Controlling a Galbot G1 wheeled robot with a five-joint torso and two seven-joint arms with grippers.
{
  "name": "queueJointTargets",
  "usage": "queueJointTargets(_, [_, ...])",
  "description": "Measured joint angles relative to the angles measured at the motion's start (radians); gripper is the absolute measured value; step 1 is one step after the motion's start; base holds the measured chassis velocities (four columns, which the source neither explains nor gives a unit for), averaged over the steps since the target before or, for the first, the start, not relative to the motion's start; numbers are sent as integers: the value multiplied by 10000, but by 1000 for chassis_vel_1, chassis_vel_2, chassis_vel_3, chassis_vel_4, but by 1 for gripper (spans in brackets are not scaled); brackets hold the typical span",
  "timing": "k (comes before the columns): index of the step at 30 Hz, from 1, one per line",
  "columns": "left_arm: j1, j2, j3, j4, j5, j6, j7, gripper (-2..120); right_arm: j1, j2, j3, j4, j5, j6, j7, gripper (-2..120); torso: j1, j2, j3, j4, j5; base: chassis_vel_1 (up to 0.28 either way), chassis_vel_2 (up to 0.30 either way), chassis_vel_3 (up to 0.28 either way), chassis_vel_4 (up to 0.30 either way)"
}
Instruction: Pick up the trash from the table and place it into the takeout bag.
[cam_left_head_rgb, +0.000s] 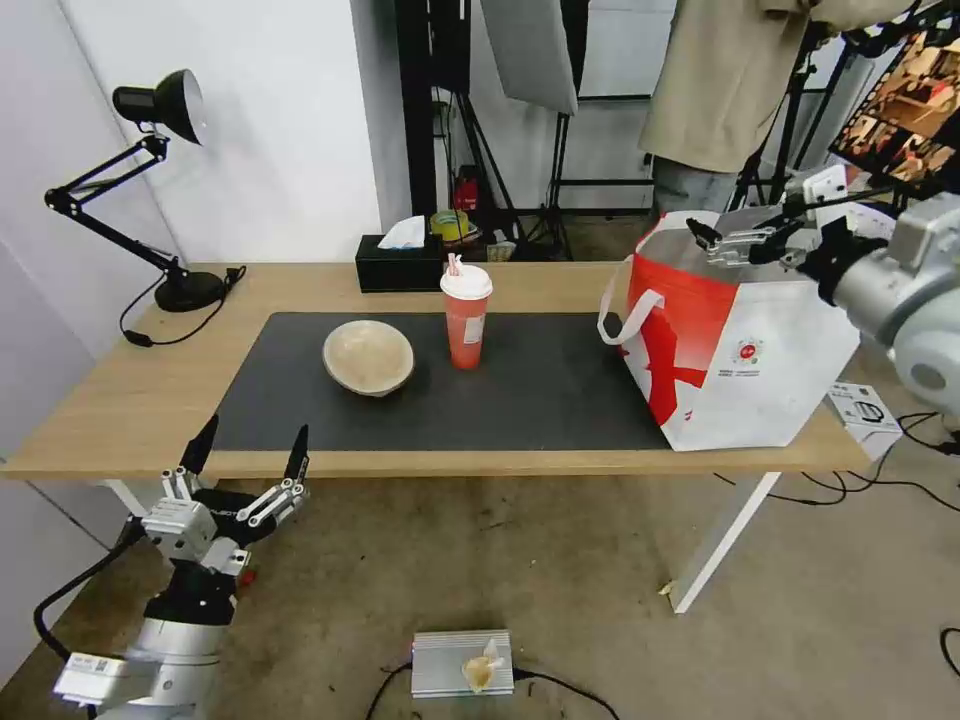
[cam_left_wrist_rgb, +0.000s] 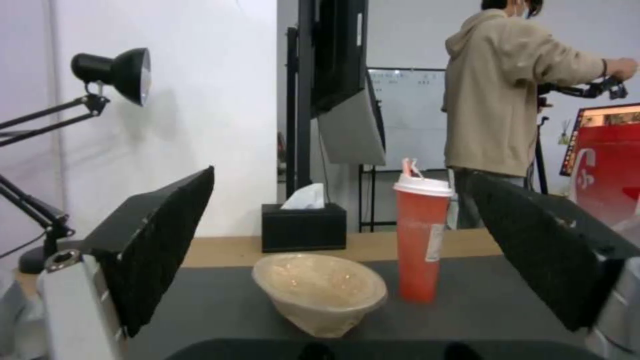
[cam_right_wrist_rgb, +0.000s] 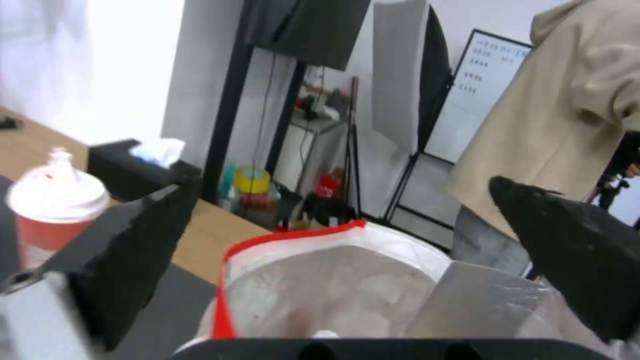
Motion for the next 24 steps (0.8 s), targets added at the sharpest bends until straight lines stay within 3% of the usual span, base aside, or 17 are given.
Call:
queueJointTargets(6, [-71,48,233,-12,47,1,-12,100,-1067,103,525,594,28,1046,353,100,0,0,0,1,-1,0,0,0,0])
queueJointTargets(24, [-72,-13,521,-159,206,-95,-308,100,-2939,1180,441,2487,-640,2040,1013,100,0,0,1,1,-2,0,0,0,0])
